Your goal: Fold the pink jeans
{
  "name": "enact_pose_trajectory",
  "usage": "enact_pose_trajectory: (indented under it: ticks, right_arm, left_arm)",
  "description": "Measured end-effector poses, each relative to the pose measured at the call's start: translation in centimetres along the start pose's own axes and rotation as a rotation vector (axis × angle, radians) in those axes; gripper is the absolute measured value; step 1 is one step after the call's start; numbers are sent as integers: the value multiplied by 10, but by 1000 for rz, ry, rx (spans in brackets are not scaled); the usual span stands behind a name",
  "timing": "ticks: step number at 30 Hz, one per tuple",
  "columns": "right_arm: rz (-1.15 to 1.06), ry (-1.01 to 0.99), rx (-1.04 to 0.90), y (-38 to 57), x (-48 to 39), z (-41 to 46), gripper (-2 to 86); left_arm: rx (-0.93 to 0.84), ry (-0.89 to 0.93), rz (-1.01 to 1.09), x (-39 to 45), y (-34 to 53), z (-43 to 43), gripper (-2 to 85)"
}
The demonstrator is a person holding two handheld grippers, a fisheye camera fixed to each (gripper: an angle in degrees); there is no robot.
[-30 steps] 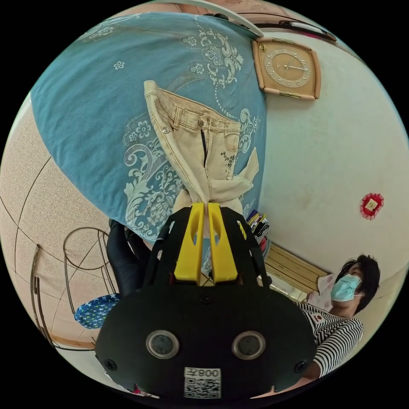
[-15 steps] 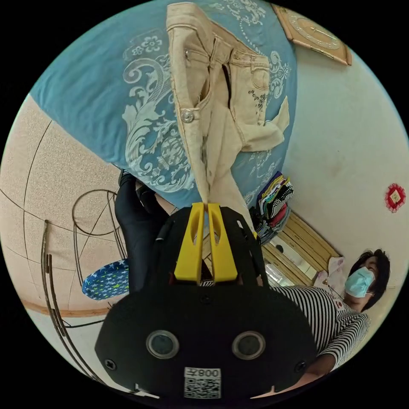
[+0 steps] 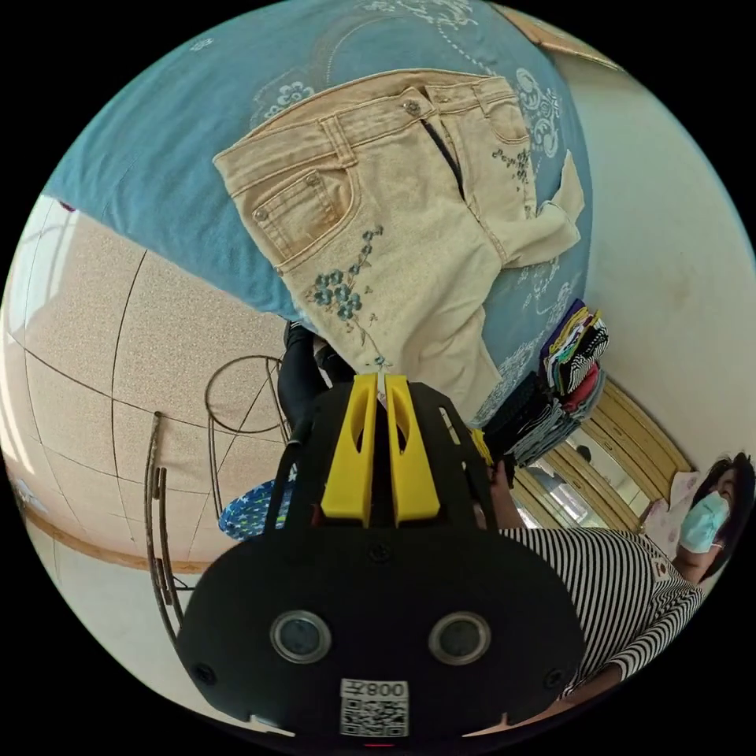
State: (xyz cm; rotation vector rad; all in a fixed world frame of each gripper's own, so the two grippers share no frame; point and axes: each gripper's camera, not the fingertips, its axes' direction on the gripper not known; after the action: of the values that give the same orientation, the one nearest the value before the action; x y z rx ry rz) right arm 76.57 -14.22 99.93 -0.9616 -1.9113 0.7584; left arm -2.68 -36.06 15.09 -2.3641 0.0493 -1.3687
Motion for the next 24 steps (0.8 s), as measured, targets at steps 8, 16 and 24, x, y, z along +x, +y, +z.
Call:
enact_pose_trajectory:
  ticks: [8, 16, 24]
  right_arm:
    - [-351, 539, 49, -58, -127, 19, 74]
    - [-394, 637, 33, -76, -173, 58, 82]
    - [-478, 807, 37, -53, -211, 84, 75]
  left_arm:
    - [-170, -321, 608, 199, -57, 60, 85]
    - [-314, -674, 1059, 340, -59, 158, 83]
    - [-452, -886, 1085, 386, -76, 217, 56]
